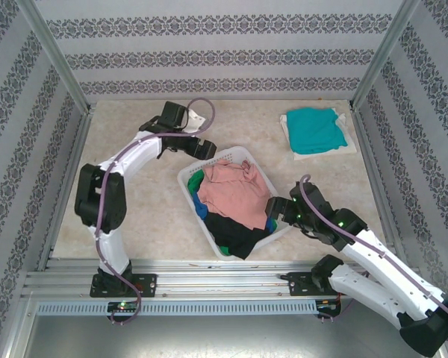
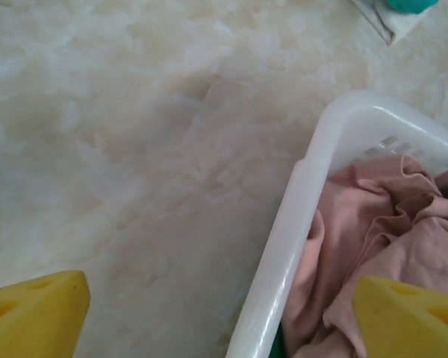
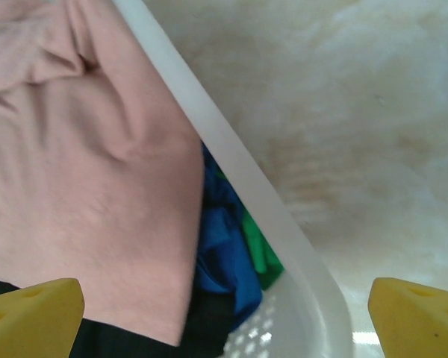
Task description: Fold and stack the t-shirts
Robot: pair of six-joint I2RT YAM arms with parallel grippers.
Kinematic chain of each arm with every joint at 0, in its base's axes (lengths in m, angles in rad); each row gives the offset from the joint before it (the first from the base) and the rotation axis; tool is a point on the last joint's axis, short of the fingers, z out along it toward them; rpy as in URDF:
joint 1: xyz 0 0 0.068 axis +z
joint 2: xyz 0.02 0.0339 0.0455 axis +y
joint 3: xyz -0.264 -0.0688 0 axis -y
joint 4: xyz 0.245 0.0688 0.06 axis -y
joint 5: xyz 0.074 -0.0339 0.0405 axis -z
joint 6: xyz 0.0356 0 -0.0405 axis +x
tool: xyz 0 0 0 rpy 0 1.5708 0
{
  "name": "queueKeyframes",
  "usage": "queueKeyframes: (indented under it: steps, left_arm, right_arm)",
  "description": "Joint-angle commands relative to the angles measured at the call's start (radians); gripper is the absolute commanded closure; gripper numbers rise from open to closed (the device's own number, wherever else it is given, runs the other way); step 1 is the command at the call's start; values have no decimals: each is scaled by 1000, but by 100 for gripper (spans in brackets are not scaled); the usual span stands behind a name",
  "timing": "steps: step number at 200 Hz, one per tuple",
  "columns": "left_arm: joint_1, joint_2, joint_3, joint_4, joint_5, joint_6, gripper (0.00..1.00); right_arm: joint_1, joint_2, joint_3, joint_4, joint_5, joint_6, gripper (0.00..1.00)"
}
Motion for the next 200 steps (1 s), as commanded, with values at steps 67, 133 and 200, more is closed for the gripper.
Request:
queueKeyframes:
  steps: [67, 133, 200]
  left_arm:
    - [-34, 110, 140, -263, 34, 190, 35]
    - [-64, 168, 187, -288, -200, 145, 67]
    - [54, 115, 129, -225, -434, 40, 97]
  right_arm:
    - [-38, -23, -29, -40, 37, -6, 2]
    - [-110, -27, -59, 42, -18, -70, 2]
    - [-164, 17, -64, 146, -64, -135, 2]
